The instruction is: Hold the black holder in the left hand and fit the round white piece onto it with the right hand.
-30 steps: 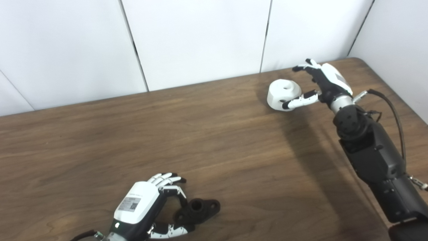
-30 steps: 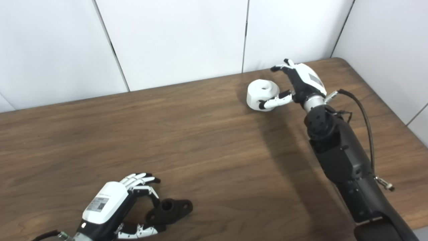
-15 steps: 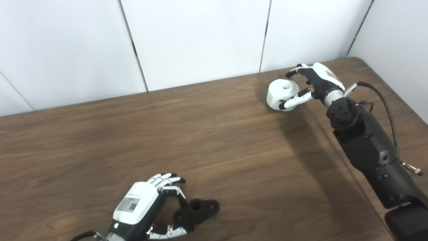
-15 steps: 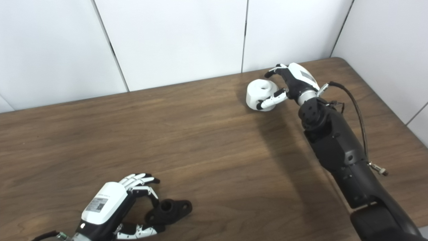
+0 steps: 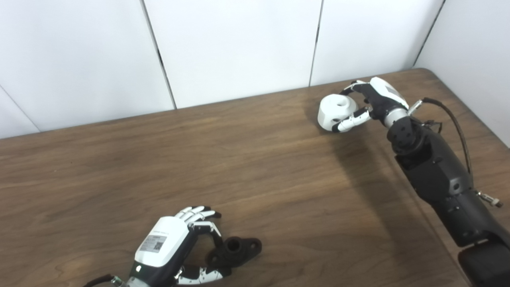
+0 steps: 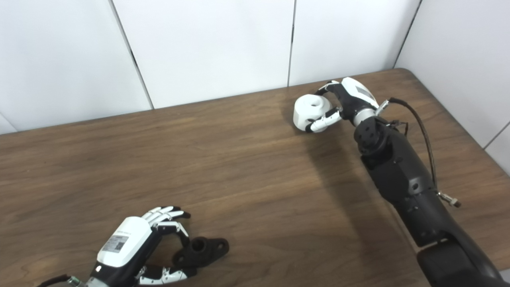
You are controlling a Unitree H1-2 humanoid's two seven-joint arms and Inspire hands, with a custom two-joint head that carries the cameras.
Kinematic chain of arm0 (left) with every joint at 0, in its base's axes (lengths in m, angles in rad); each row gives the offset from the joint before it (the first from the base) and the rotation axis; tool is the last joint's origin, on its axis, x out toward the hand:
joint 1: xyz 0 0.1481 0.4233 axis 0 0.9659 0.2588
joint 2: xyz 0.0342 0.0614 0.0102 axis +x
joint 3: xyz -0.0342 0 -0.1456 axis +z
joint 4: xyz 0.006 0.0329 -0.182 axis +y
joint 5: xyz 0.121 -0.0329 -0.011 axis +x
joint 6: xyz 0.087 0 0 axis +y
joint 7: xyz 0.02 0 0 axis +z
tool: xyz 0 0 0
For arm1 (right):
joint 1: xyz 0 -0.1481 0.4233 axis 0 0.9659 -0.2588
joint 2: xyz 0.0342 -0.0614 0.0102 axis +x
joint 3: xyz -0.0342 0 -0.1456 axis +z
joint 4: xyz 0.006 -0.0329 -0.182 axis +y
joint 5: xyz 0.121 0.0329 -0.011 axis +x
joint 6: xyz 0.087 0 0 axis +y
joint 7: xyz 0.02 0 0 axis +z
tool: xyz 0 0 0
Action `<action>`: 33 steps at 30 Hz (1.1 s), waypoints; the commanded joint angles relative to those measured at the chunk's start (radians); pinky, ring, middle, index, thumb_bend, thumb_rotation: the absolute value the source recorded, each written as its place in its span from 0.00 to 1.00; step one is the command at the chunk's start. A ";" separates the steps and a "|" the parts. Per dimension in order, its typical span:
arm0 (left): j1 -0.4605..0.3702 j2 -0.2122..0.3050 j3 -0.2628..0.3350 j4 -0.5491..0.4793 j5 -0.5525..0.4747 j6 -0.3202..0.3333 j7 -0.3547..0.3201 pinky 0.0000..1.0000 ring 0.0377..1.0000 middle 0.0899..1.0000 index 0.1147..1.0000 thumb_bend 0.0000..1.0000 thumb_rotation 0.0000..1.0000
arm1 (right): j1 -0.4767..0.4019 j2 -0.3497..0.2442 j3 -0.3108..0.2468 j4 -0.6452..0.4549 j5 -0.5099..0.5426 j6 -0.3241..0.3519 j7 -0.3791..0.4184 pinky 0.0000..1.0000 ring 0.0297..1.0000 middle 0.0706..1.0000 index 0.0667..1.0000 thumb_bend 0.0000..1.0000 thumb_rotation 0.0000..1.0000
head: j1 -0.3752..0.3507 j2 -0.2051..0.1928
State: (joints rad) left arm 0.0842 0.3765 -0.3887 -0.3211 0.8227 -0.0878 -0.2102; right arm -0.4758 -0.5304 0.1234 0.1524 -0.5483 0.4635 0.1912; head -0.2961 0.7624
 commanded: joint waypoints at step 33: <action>0.027 0.005 0.005 0.035 0.023 0.052 -0.071 0.87 0.88 0.81 0.42 0.51 0.06 | -0.022 -0.043 -0.019 -0.038 -0.028 -0.145 -0.095 0.84 0.90 0.81 0.45 0.52 0.13 | 0.016 0.015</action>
State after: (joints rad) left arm 0.0864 0.3660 -0.3820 -0.3212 0.8225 -0.0866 -0.2140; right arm -0.4678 -0.5337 0.1198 0.1539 -0.5618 0.3469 0.1147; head -0.2807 0.7777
